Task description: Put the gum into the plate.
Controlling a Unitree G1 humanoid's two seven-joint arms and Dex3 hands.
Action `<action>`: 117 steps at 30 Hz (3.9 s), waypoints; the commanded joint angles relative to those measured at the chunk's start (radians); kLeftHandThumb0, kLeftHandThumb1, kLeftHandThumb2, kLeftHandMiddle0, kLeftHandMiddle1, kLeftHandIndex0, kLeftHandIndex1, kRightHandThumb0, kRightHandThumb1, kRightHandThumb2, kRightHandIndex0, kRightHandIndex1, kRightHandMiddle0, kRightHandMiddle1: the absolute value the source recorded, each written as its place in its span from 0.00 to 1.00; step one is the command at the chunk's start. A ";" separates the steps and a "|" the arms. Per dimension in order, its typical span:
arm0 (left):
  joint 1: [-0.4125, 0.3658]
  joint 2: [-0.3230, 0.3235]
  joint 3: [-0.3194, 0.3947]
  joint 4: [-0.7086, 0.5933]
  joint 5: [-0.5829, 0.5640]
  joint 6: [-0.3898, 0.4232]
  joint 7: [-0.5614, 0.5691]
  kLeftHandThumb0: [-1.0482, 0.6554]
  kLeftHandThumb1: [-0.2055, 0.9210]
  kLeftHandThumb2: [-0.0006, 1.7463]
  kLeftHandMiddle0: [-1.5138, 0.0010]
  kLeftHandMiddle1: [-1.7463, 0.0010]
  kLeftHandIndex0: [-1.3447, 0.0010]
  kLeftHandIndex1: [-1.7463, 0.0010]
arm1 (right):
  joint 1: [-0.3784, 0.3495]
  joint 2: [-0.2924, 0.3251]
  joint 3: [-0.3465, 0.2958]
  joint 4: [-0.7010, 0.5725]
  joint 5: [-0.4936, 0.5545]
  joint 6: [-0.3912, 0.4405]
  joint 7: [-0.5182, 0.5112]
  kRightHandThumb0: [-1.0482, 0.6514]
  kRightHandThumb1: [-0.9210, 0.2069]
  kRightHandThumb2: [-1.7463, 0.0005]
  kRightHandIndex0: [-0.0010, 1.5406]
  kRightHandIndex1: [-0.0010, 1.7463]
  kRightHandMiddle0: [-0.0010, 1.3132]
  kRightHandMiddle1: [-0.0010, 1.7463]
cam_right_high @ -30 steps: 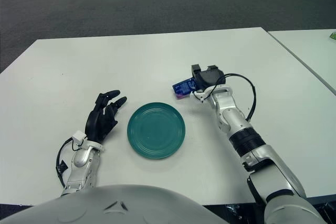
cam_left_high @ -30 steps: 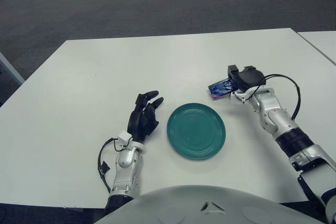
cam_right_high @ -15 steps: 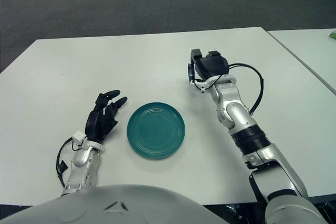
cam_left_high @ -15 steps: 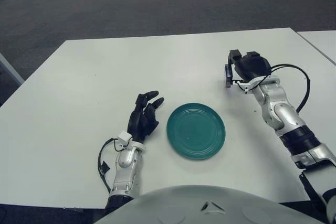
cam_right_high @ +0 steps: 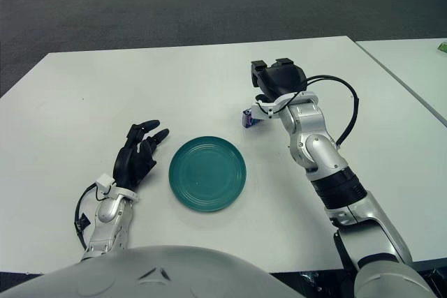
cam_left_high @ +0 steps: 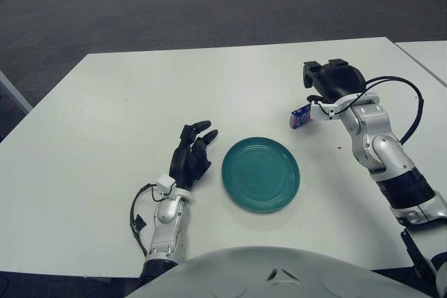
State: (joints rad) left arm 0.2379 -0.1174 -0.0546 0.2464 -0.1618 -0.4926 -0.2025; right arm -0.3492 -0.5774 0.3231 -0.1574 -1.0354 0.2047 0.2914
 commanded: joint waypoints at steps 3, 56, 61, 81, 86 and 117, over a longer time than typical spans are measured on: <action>0.050 -0.045 -0.001 0.092 -0.027 0.001 0.001 0.10 1.00 0.48 0.71 0.65 0.88 0.38 | 0.014 -0.012 -0.028 -0.061 0.015 -0.012 0.043 0.39 0.24 0.51 0.27 0.24 0.29 0.98; 0.023 -0.034 0.015 0.121 -0.021 0.007 0.002 0.09 1.00 0.49 0.73 0.68 0.89 0.39 | 0.023 -0.057 -0.056 0.109 0.055 -0.123 0.049 0.41 0.00 0.72 0.22 0.22 0.16 0.99; 0.024 -0.032 0.017 0.121 -0.019 0.006 0.003 0.09 1.00 0.49 0.74 0.68 0.89 0.38 | 0.017 -0.054 -0.056 0.175 0.072 -0.135 0.025 0.41 0.00 0.72 0.21 0.24 0.16 0.99; 0.033 -0.015 0.018 0.113 -0.019 -0.001 -0.014 0.08 1.00 0.49 0.74 0.69 0.90 0.38 | -0.040 -0.052 -0.024 0.290 0.088 -0.144 0.031 0.18 0.00 0.76 0.17 0.25 0.00 0.74; 0.036 -0.015 0.019 0.111 -0.016 0.000 -0.013 0.08 1.00 0.49 0.74 0.69 0.90 0.38 | -0.049 -0.055 -0.009 0.305 0.084 -0.152 0.028 0.17 0.00 0.76 0.16 0.27 0.00 0.75; 0.045 -0.039 0.011 0.121 0.011 -0.008 0.024 0.08 1.00 0.48 0.74 0.70 0.89 0.37 | -0.115 -0.060 0.049 0.375 0.077 -0.192 0.019 0.15 0.00 0.78 0.08 0.47 0.00 0.87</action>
State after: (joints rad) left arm 0.2130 -0.1174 -0.0433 0.2738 -0.1425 -0.4990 -0.1964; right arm -0.4446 -0.6430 0.3581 0.2027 -0.9599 0.0237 0.3162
